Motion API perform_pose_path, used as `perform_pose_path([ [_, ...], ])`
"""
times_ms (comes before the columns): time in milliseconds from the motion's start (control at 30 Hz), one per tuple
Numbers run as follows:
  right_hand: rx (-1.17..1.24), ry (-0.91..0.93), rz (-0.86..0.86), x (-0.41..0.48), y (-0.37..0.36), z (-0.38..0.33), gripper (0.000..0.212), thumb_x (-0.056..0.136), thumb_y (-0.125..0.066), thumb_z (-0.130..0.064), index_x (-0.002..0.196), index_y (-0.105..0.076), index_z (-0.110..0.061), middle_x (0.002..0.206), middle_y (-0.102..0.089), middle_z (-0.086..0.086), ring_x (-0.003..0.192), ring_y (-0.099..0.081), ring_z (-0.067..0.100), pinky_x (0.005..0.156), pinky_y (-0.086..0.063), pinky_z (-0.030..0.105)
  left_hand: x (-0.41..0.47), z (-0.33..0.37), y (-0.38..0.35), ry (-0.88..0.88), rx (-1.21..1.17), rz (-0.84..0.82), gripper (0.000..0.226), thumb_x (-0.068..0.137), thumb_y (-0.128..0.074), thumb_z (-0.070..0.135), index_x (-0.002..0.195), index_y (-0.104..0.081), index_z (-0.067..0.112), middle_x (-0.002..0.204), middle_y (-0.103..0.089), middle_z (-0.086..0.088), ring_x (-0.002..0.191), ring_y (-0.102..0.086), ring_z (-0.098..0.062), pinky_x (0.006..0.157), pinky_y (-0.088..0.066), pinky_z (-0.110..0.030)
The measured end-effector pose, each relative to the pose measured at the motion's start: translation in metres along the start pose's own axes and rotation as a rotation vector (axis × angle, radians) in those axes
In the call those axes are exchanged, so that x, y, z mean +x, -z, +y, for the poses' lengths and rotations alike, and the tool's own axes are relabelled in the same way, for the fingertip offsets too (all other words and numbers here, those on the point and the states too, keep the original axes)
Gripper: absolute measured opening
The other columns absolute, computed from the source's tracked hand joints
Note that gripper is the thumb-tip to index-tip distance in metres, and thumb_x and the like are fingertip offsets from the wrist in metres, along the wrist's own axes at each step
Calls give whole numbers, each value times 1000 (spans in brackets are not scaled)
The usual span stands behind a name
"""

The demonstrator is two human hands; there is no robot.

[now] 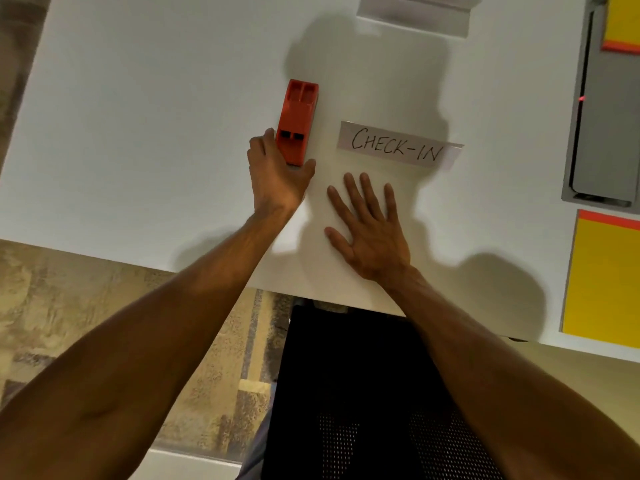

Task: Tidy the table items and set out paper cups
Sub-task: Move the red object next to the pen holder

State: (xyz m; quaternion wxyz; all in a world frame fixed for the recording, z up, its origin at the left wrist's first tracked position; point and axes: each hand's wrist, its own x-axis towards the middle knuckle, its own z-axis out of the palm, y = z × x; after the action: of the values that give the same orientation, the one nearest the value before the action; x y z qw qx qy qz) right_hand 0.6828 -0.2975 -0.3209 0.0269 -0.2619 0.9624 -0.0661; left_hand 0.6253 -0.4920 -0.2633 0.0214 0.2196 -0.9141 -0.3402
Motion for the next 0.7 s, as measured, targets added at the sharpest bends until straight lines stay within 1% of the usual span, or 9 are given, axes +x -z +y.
perform_pose_path([
  [200,2,-1,13,1,-1,1,71,99,-22,-62,159,-5,-29,168,1,4,155,2,25,121,-10,59,15,5,-10,31,20,61,63,80,-74,47,128,-53,12,123,-54,-9,110,-53,-22,94,-53,-36],
  [367,-16,9,7,2,-3,2,71,99,-22,-62,159,-3,-29,168,2,4,155,3,26,120,-11,60,12,7,-8,52,-27,99,52,80,-74,46,119,-59,16,115,-59,-5,103,-55,-18,89,-54,-30],
  [467,-14,10,-52,2,4,1,70,100,-21,-62,159,-1,-29,167,4,4,154,5,26,120,-9,60,1,8,0,31,-31,136,45,79,-75,44,113,-62,17,108,-59,-3,95,-52,-14,83,-53,-26],
  [533,17,15,-119,3,11,1,70,100,-21,-63,158,2,-30,167,7,3,154,9,25,121,-5,59,-11,9,9,18,-32,166,42,79,-75,43,110,-63,17,105,-60,-2,91,-50,-11,79,-50,-22],
  [600,120,-7,-214,6,20,3,72,99,-23,-64,158,3,-33,167,12,-1,153,17,20,122,3,56,-25,12,18,-21,-36,161,37,80,-73,43,105,-64,18,101,-63,0,89,-53,-12,78,-49,-20],
  [633,213,-45,-260,8,27,4,73,98,-28,-64,158,2,-33,167,12,-3,152,18,18,123,6,54,-34,13,22,-56,-33,144,34,80,-71,43,102,-64,18,99,-64,1,89,-54,-13,78,-48,-16],
  [667,336,-103,-282,11,36,3,75,98,-33,-62,158,-3,-31,167,8,-3,153,15,16,123,7,50,-44,15,26,-98,-26,129,33,81,-71,42,102,-64,18,98,-64,1,91,-53,-14,77,-42,-10],
  [700,485,-181,-273,14,46,1,75,97,-40,-60,158,-10,-28,167,0,-2,154,6,16,124,3,46,-54,17,28,-138,-17,116,33,80,-72,39,103,-63,17,99,-63,1,93,-51,-13,75,-36,-6],
])
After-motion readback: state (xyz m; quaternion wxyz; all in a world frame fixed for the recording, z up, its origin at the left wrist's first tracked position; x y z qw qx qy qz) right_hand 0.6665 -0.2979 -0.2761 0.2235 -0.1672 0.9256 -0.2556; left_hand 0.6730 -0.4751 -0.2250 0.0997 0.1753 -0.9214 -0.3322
